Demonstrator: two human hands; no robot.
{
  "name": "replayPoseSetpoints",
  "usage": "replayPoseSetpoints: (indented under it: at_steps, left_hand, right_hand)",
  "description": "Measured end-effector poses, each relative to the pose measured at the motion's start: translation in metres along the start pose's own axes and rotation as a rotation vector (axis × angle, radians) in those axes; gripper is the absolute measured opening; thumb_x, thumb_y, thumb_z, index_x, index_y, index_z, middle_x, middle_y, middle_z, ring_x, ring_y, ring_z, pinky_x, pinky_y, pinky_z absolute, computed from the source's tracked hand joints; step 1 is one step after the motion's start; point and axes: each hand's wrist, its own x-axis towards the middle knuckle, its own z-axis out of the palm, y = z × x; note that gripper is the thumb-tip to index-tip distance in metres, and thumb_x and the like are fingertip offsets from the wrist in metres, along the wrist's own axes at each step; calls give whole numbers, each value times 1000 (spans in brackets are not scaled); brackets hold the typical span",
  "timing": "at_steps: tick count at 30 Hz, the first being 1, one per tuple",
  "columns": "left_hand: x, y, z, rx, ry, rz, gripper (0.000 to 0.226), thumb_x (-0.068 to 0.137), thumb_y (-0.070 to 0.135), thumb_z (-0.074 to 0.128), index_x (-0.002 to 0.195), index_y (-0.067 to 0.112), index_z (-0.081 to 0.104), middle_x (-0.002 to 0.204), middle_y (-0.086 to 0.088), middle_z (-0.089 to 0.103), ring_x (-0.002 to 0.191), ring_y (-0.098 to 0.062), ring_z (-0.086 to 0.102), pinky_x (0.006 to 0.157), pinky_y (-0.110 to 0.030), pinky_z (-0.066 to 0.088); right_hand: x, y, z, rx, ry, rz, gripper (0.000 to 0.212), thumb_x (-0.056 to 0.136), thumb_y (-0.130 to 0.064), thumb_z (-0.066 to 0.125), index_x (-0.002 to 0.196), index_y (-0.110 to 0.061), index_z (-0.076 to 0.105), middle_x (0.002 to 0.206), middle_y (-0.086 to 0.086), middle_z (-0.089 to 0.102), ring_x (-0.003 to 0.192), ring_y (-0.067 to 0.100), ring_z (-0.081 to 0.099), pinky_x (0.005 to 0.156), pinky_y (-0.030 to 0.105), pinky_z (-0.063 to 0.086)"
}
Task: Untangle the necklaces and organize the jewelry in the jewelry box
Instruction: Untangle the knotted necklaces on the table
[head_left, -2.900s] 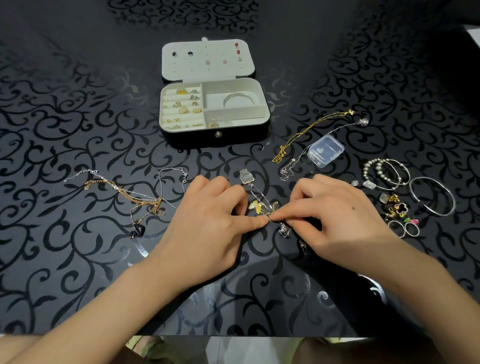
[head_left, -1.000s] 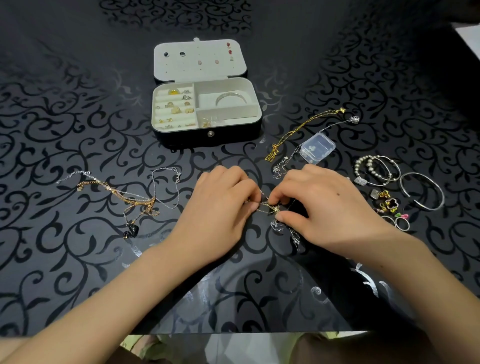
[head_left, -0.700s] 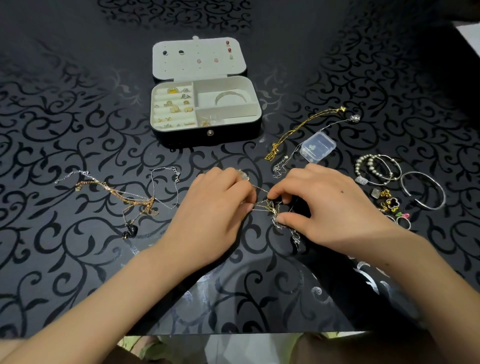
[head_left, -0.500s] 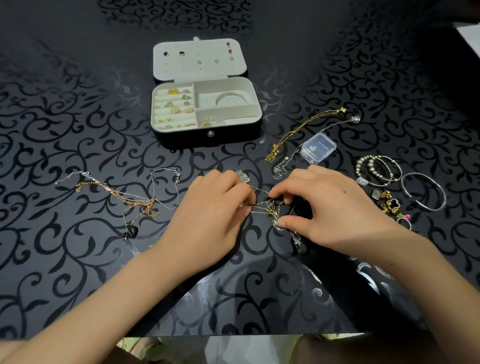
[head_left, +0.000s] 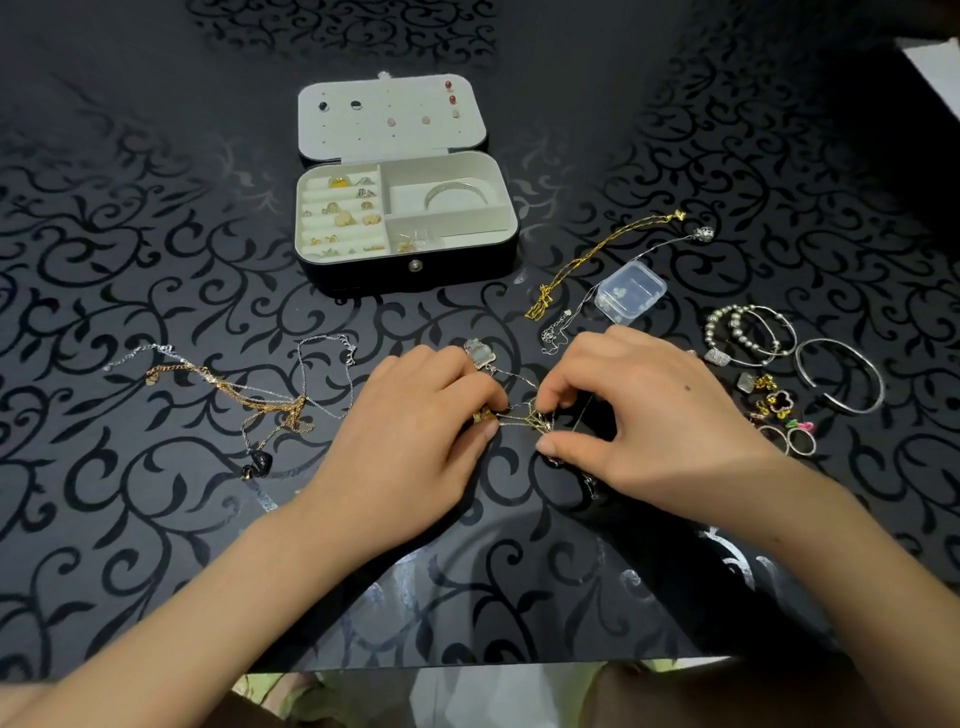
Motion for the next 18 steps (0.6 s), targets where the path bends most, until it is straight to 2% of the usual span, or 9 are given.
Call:
replayPoseSetpoints:
  at_steps: [1, 3, 5, 7, 10, 14, 18]
  left_hand:
    - [0, 0, 0, -1, 0, -1, 20, 84, 30, 49, 92, 20, 64, 85, 6, 54, 78, -17, 49, 68, -33, 41]
    - [0, 1, 0, -7, 2, -5, 21, 84, 31, 48, 92, 20, 64, 85, 6, 54, 78, -17, 49, 68, -34, 41]
    - [0, 2, 0, -15, 6, -11, 21, 83, 32, 47, 91, 20, 63, 84, 6, 55, 78, -17, 49, 68, -34, 42]
    - [1, 3, -1, -21, 9, -18, 21, 83, 32, 47, 89, 19, 63, 83, 6, 55, 78, -18, 50, 68, -36, 43]
    - [1, 3, -2, -31, 5, -32, 23, 82, 33, 46, 88, 18, 62, 82, 6, 56, 77, -20, 52, 68, -40, 46]
    - [1, 4, -2, -34, -7, -56, 23, 80, 35, 47, 87, 18, 61, 81, 5, 56, 77, -20, 52, 68, -39, 47]
    - [2, 7, -3, -41, -4, -93, 10, 78, 25, 62, 84, 17, 62, 78, 5, 57, 75, -20, 53, 68, -33, 43]
  right_hand:
    - [-1, -3, 2, -2, 32, 13, 16, 72, -42, 63, 79, -29, 64, 77, -13, 56, 76, 12, 48, 66, 13, 28]
    - [-2, -10, 7, -31, 87, 39, 9, 70, -36, 62, 69, -27, 63, 70, -12, 54, 70, 15, 50, 62, 20, 29]
    - [-3, -13, 11, -53, 113, 96, 11, 75, -32, 66, 67, -26, 62, 68, -11, 51, 70, 16, 49, 64, 25, 30]
    - [-5, -17, 10, -63, 111, 156, 12, 80, -30, 68, 70, -25, 63, 71, -11, 51, 75, 14, 46, 66, 26, 29]
    - [-6, -23, 11, -64, 74, 199, 12, 87, -35, 58, 81, -26, 63, 80, -11, 50, 85, 11, 45, 71, 25, 31]
    - [-5, -27, 15, -66, 80, 241, 12, 88, -34, 57, 83, -25, 63, 80, -12, 48, 89, 12, 48, 72, 25, 33]
    - [-6, -28, 16, -84, 80, 268, 13, 89, -32, 56, 83, -24, 64, 80, -12, 47, 90, 12, 48, 71, 25, 33]
